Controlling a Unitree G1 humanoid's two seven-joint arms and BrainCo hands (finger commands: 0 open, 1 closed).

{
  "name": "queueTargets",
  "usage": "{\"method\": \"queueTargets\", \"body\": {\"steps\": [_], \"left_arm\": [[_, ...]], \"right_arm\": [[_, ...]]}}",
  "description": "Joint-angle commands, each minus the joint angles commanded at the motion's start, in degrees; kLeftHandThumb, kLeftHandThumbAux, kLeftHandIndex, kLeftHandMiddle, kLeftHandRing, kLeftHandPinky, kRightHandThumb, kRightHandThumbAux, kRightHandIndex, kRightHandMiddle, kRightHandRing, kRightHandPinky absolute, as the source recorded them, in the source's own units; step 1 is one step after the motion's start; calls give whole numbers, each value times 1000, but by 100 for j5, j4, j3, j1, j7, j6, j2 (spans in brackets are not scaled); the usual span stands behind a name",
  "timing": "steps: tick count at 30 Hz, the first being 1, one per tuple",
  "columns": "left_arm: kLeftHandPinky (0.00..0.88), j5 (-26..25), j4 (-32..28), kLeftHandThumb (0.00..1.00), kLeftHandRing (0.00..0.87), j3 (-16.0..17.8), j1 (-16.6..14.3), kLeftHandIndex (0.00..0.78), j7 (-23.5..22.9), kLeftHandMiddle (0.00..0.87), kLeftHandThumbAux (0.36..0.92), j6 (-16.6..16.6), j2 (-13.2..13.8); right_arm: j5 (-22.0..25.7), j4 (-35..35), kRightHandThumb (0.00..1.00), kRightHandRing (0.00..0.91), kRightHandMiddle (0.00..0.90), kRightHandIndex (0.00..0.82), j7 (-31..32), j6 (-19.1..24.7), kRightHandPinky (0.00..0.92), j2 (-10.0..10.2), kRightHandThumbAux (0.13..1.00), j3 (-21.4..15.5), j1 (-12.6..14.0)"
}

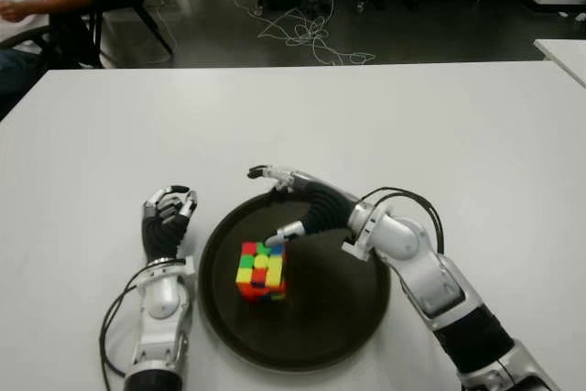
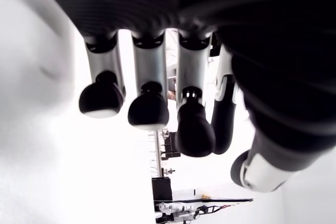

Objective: Pick up the Rubik's Cube and put it in the plate

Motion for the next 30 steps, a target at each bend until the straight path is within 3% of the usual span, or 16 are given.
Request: {"method": "queueTargets", "body": {"steps": [16, 22, 30], "left_arm": [[820, -251, 13, 716, 823, 75, -55, 445, -178, 791, 701, 211, -6], [821, -293, 8, 716, 823, 69, -51, 445, -237, 792, 700, 171, 1], [819, -288, -36, 716, 821, 69, -30, 444, -225, 789, 701, 277, 3]], "right_arm": [[186, 64, 0, 0, 0, 0, -221, -354, 0, 26, 458, -134, 69], [-121, 325, 0, 0, 0, 0, -649, -780, 0, 29, 473, -111, 25], [-45, 473, 0, 0, 0, 0, -1097, -1079, 0, 137, 468, -338, 59]]}}
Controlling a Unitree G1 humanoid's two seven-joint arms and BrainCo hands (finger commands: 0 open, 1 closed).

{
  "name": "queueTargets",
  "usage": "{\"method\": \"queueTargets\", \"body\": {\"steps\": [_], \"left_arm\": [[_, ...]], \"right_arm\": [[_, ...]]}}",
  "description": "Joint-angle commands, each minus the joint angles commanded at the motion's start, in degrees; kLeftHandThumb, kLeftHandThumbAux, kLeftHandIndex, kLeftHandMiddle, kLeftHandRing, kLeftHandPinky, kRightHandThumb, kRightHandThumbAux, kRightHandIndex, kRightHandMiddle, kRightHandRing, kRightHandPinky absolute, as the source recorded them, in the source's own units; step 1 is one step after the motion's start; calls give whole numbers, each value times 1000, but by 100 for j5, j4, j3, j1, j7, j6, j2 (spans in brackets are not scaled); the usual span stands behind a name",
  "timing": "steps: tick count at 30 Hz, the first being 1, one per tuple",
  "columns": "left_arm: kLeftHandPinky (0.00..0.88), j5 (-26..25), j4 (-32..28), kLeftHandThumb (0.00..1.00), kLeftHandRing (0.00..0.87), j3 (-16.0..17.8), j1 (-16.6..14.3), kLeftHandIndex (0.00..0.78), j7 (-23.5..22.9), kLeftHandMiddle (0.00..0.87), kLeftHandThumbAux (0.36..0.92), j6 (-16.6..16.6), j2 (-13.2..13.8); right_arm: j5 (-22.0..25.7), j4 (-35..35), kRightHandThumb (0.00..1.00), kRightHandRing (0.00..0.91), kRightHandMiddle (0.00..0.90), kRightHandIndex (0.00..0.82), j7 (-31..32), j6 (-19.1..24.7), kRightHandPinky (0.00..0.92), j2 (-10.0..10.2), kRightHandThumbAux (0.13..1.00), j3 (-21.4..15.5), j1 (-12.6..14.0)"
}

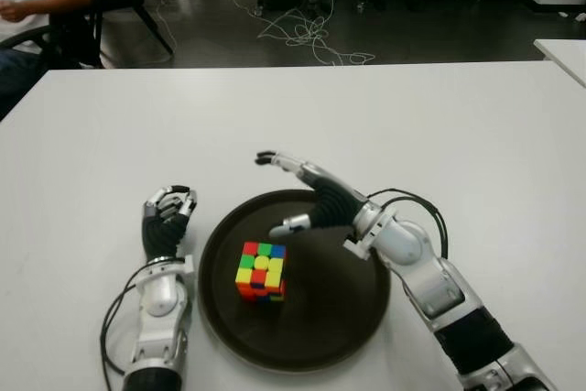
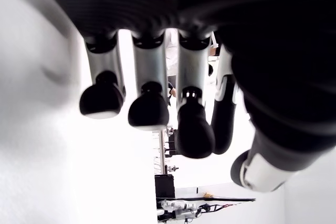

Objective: Pick up the Rubik's Cube and put it in the plate

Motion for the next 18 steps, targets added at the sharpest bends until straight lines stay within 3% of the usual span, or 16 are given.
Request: {"method": "queueTargets", "body": {"steps": [3, 6, 12, 14, 18], "left_arm": [[818, -7, -23, 716, 820, -2, 13, 444, -15, 788, 701, 29, -2], [822, -24, -41, 717, 823, -8, 20, 445, -66, 794, 700, 55, 14], [829, -57, -67, 718, 830, 7, 16, 445, -106, 803, 700, 100, 9], [831, -97, -90, 718, 832, 19, 18, 445, -133, 804, 700, 161, 7], [836, -130, -126, 717, 835, 21, 29, 446, -169, 806, 700, 203, 11]], "right_arm": [[5, 20, 0, 0, 0, 0, -242, -136, 0, 86, 473, -104, 11], [-24, -107, 0, 0, 0, 0, -1063, -720, 0, 100, 501, -737, -152], [-421, 349, 0, 0, 0, 0, -2270, -1389, 0, -11, 570, -1399, -392], [-970, 482, 0, 0, 0, 0, -3497, -1683, 0, 127, 594, -1727, -466], [-1512, 747, 0, 0, 0, 0, -4838, -1956, 0, 248, 627, -1974, -637]]}}
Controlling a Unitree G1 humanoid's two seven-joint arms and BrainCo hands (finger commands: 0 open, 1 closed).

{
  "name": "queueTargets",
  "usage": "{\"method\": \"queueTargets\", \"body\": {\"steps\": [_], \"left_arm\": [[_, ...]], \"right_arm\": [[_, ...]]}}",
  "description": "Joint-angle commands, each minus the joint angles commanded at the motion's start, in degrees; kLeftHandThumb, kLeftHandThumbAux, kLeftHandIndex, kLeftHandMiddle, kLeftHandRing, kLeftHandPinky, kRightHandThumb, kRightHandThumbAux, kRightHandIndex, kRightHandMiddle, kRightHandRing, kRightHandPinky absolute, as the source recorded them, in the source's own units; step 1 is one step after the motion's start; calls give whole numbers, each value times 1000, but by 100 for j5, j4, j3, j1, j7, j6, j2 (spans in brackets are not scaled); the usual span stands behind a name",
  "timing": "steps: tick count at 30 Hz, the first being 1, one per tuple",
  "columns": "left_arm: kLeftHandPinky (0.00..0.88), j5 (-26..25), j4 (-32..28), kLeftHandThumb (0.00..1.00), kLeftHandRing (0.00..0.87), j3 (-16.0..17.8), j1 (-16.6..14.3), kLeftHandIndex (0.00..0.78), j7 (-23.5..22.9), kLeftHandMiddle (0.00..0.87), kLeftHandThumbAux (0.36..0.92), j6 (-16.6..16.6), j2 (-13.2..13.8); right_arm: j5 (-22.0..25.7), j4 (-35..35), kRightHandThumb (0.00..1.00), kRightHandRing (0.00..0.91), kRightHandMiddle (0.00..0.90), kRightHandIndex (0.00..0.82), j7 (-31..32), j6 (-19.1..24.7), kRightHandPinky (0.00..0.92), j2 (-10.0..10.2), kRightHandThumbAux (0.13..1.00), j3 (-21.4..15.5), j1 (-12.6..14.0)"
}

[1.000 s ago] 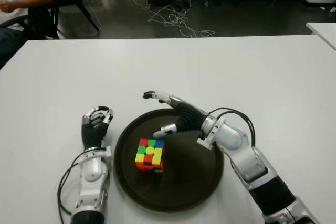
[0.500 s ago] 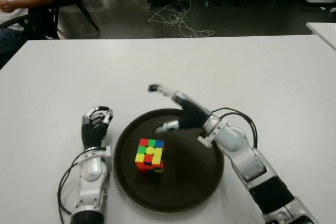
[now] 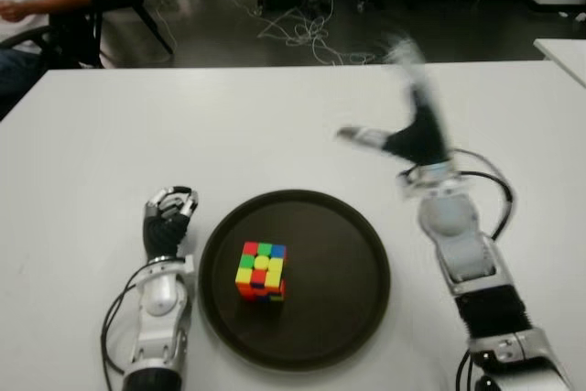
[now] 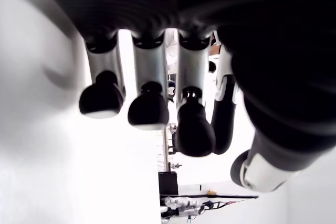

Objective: Pick up the Rubik's Cube and put it in the plate

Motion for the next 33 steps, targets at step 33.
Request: {"method": "queueTargets", "body": {"steps": [33], "left_arm": [[836, 63, 129, 719, 837, 18, -54, 446, -76, 812, 699, -151, 101]], "right_arm": [[699, 516, 0, 0, 0, 0, 221, 1260, 0, -527, 847, -194, 1089]]}}
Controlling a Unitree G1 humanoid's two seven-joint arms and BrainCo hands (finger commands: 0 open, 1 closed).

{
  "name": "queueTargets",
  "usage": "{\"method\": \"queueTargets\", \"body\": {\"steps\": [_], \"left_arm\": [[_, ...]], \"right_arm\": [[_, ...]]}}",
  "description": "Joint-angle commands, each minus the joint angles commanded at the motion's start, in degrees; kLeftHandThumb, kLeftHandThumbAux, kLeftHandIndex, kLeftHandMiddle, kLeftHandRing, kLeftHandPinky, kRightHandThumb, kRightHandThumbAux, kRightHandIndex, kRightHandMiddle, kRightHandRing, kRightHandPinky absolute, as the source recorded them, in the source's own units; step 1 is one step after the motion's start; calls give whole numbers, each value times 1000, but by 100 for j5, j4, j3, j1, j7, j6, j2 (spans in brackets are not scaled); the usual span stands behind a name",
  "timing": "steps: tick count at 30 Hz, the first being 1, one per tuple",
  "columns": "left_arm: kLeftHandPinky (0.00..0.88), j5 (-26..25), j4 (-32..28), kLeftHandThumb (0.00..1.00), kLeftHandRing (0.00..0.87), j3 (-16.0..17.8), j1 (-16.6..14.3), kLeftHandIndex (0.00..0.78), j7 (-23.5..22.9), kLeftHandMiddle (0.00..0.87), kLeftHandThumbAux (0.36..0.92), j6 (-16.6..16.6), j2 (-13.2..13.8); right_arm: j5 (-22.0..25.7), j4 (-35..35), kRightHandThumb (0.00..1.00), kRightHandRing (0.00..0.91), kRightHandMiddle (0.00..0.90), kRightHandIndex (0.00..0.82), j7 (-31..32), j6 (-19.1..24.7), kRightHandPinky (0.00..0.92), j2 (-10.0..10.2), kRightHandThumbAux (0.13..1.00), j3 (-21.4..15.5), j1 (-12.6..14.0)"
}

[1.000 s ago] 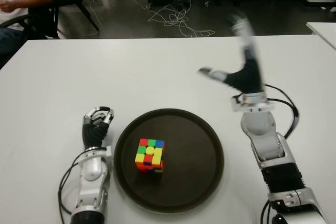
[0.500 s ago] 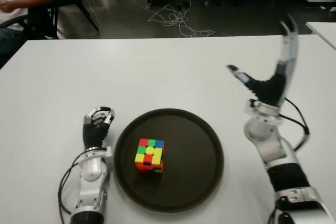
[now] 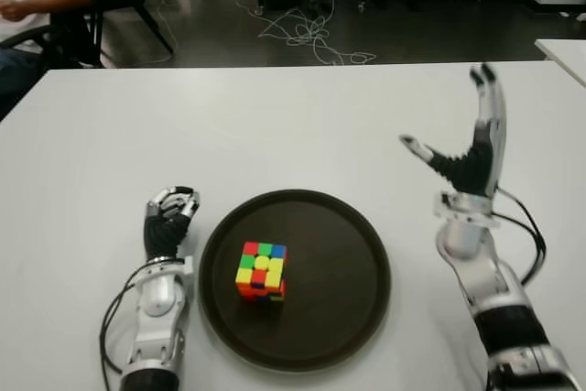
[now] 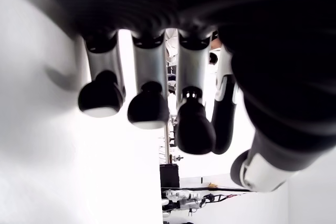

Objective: Pick up the Rubik's Cube and put it in the plate

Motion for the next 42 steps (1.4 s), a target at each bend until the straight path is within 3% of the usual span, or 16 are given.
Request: {"method": "queueTargets", "body": {"steps": [11, 16, 21, 24, 28, 35, 39, 42], "left_arm": [[835, -18, 0, 720, 837, 12, -17, 445, -69, 813, 699, -6, 51], [835, 29, 26, 719, 836, -4, -19, 445, -102, 811, 700, -47, 96], [833, 19, 53, 718, 834, 9, -34, 445, -116, 809, 700, -57, 98], [833, 33, 54, 718, 834, 1, -33, 445, -117, 811, 700, -54, 102], [835, 64, 34, 719, 836, -9, -26, 445, -105, 815, 700, -38, 105], [837, 44, 9, 718, 837, 19, -34, 444, -91, 811, 700, 16, 99], [838, 17, -16, 717, 837, 40, -29, 444, -81, 810, 700, 35, 84], [836, 37, -38, 717, 835, 37, -19, 445, -72, 808, 700, 63, 89]], "right_arm": [[761, -540, 0, 0, 0, 0, 1073, 629, 0, -140, 884, -237, 380], [1310, -924, 0, 29, 24, 12, 1467, 733, 43, 86, 824, -346, 877], [1467, -1036, 0, 131, 121, 78, 1581, 885, 153, 178, 796, -425, 965], [1523, -1051, 0, 234, 216, 152, 1620, 979, 268, 232, 792, -462, 998], [1586, -1092, 24, 400, 379, 317, 1646, 1088, 422, 321, 794, -503, 1029], [1690, -982, 160, 704, 694, 590, 1505, 1238, 719, 537, 815, -602, 1025], [1678, -700, 155, 783, 777, 681, 1395, 1107, 785, 609, 824, -651, 998], [1651, -210, 158, 815, 810, 724, 1327, 713, 811, 631, 829, -647, 957]]}}
